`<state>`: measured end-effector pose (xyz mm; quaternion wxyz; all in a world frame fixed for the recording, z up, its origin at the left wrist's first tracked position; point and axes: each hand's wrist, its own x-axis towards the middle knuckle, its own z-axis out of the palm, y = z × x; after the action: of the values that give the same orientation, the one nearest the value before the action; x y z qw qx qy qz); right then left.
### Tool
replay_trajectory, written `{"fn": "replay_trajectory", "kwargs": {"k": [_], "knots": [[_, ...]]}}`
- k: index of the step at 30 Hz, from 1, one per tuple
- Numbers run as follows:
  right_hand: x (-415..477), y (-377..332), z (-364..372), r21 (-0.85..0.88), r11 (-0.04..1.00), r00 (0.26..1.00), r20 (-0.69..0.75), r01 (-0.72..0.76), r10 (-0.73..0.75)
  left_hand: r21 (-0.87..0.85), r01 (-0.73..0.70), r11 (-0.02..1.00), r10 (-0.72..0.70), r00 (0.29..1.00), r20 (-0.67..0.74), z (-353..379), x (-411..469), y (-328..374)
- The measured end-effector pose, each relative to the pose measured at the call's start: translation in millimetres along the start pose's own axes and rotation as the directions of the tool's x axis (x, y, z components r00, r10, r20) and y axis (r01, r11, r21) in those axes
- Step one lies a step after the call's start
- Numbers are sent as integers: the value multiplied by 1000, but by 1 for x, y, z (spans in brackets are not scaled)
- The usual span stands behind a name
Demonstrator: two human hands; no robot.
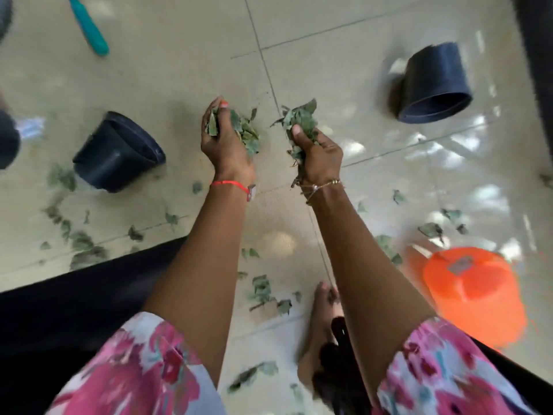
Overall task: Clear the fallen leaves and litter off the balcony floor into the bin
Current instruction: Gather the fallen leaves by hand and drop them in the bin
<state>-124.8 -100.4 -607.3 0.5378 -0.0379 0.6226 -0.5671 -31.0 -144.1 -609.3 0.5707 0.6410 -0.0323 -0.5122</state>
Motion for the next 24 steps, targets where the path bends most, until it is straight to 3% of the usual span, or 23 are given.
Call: {"fn": "replay_trajectory", "kwargs": {"k": [5, 11, 17, 24], "knots": [[-105, -103, 2, 86, 996, 997, -79, -16, 23, 116, 109, 987, -131, 971, 202, 22, -119, 92], [-220, -199, -12, 105, 993, 977, -213, 49, -25, 422, 174, 890, -375, 808, 455, 40, -246, 167], [-310, -209, -69, 256, 949, 859, -511, 186, -30, 634, 57, 771, -560, 535, 633, 31, -319, 175], [-430, -135, -155, 422, 838, 636, -762, 346, 121, 810, -157, 565, -790, 180, 586, -50, -420, 128]]}}
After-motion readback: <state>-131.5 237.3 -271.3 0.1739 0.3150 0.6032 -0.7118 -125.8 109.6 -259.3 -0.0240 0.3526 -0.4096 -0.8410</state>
